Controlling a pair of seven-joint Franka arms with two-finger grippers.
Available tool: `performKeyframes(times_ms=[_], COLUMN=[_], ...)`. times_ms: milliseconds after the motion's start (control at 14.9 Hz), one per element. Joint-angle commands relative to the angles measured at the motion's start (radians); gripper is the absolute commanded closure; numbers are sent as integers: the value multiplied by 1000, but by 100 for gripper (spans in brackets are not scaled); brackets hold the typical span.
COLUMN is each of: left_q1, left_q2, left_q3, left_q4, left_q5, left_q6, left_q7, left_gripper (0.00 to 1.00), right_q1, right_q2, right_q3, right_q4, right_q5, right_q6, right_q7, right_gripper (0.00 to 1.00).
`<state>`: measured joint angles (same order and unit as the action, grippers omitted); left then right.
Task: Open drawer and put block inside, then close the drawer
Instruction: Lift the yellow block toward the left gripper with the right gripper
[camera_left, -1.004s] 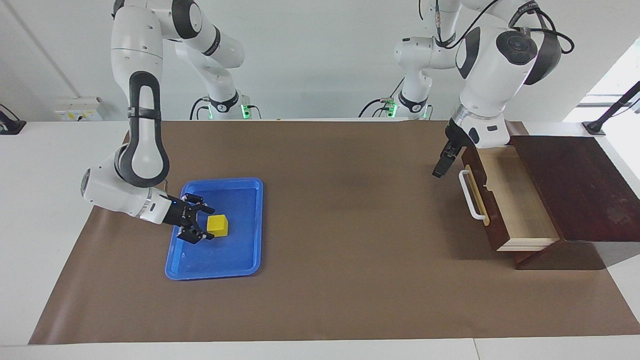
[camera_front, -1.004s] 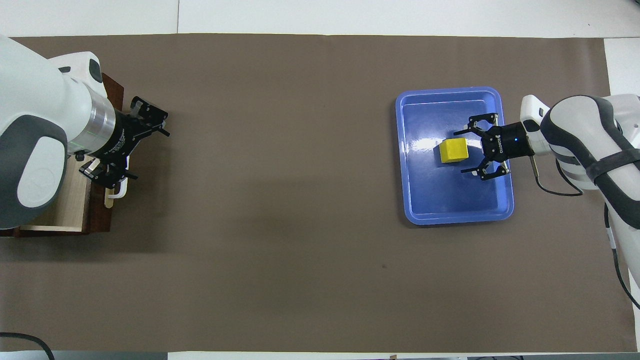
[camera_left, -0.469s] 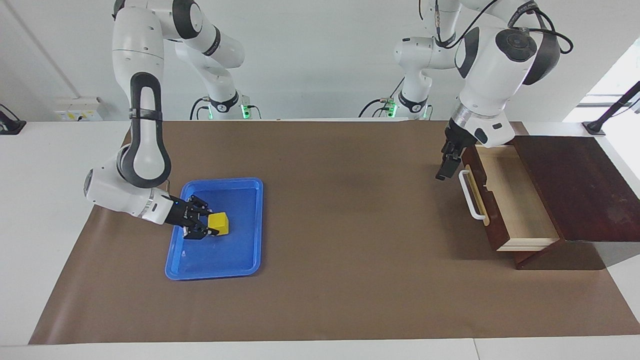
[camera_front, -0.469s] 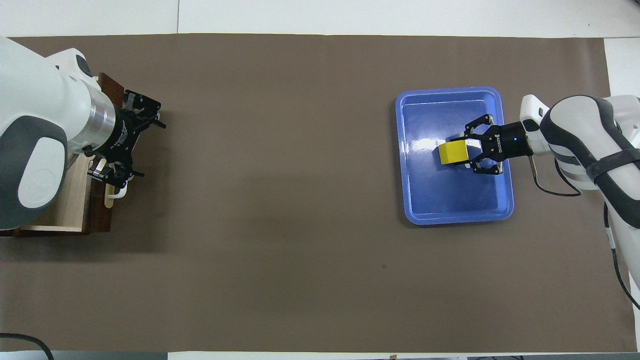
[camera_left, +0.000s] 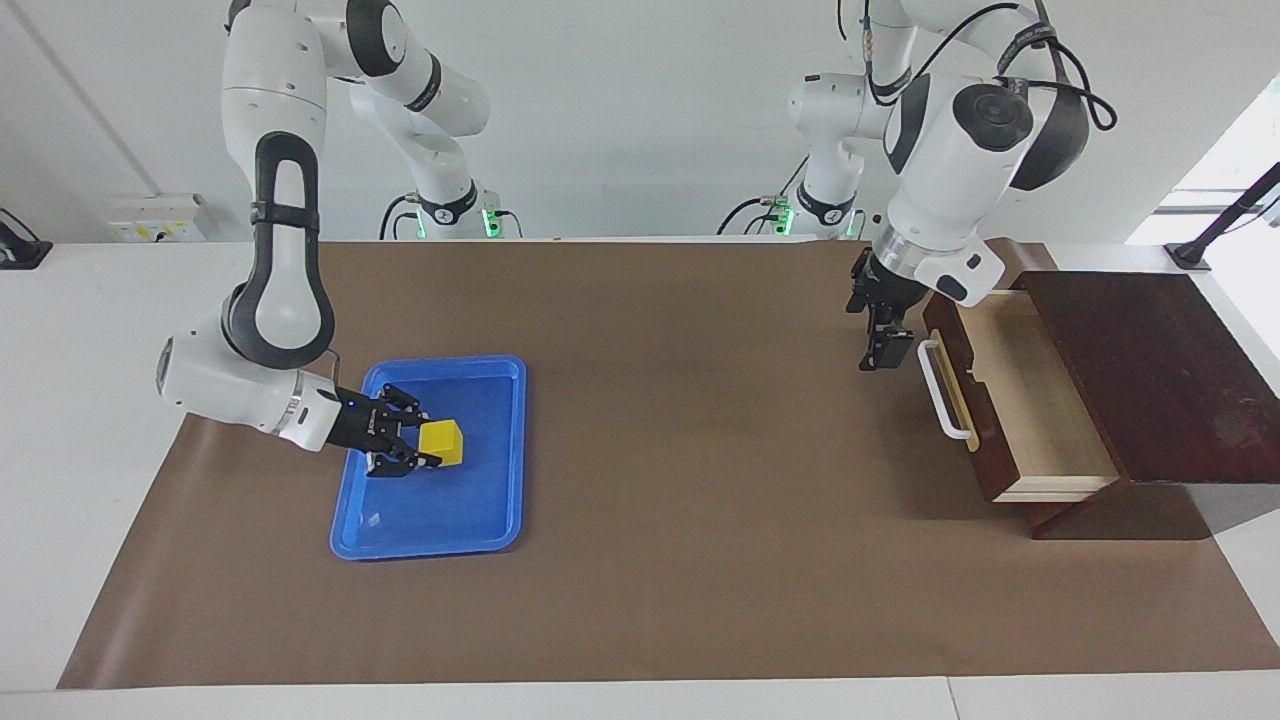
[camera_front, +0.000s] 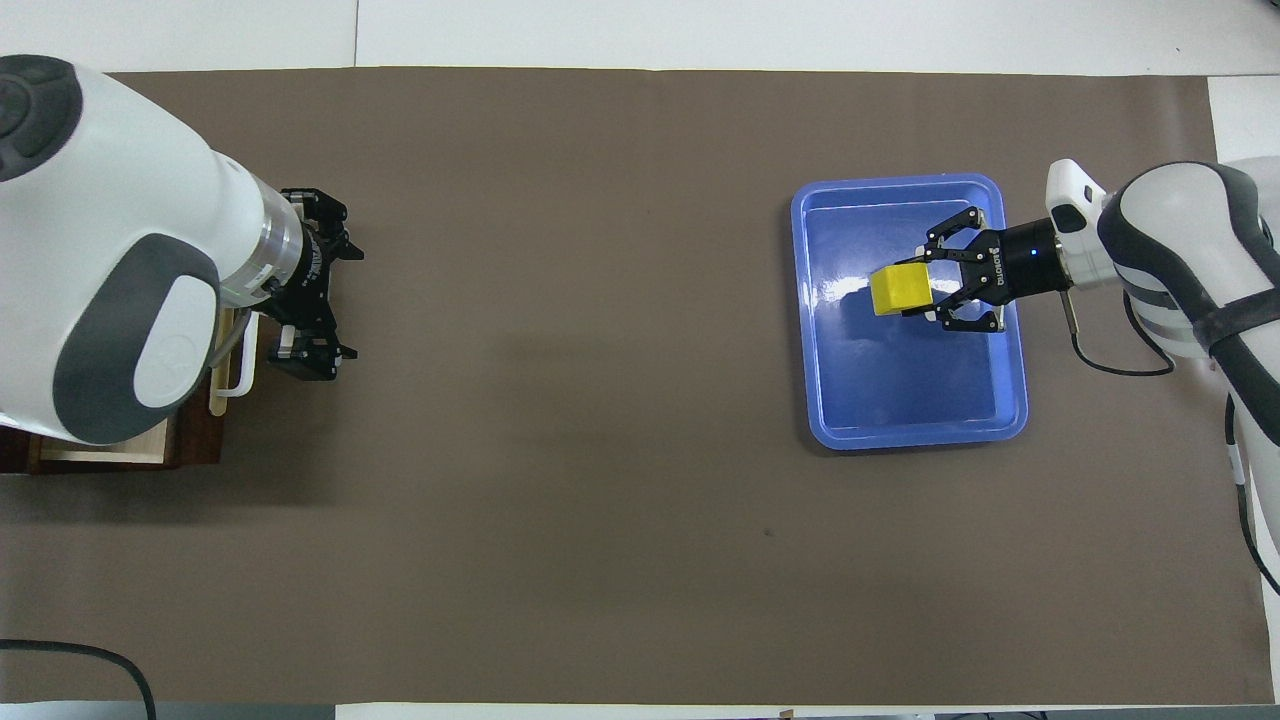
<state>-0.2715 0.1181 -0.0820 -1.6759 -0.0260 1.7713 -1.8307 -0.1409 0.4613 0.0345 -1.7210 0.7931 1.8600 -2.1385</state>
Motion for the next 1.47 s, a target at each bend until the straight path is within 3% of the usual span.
performKeyframes(times_ms=[0, 536, 803, 1138, 1406], left_q1=[-49, -135, -170, -221, -255], left_q2=[14, 51, 90, 173, 172], left_q3=[11, 13, 14, 14, 14], left_q4=[22, 30, 62, 232, 226], left_q5=[3, 0, 1, -5, -3], left_q6=[-9, 39, 42, -10, 5], left_q7=[-47, -176, -239, -344, -378], left_gripper=[0, 0, 0, 0, 0], right_q1=[64, 319, 427, 541, 578], right_q2=[-29, -70, -70, -67, -64], right_q3=[4, 2, 2, 2, 5], right_q4=[60, 179, 195, 182, 166], right_q5=[6, 15, 11, 8, 14], right_q6=[-35, -13, 111, 266, 329], right_q7=[136, 540, 562, 638, 647], right_gripper=[100, 100, 100, 100, 100])
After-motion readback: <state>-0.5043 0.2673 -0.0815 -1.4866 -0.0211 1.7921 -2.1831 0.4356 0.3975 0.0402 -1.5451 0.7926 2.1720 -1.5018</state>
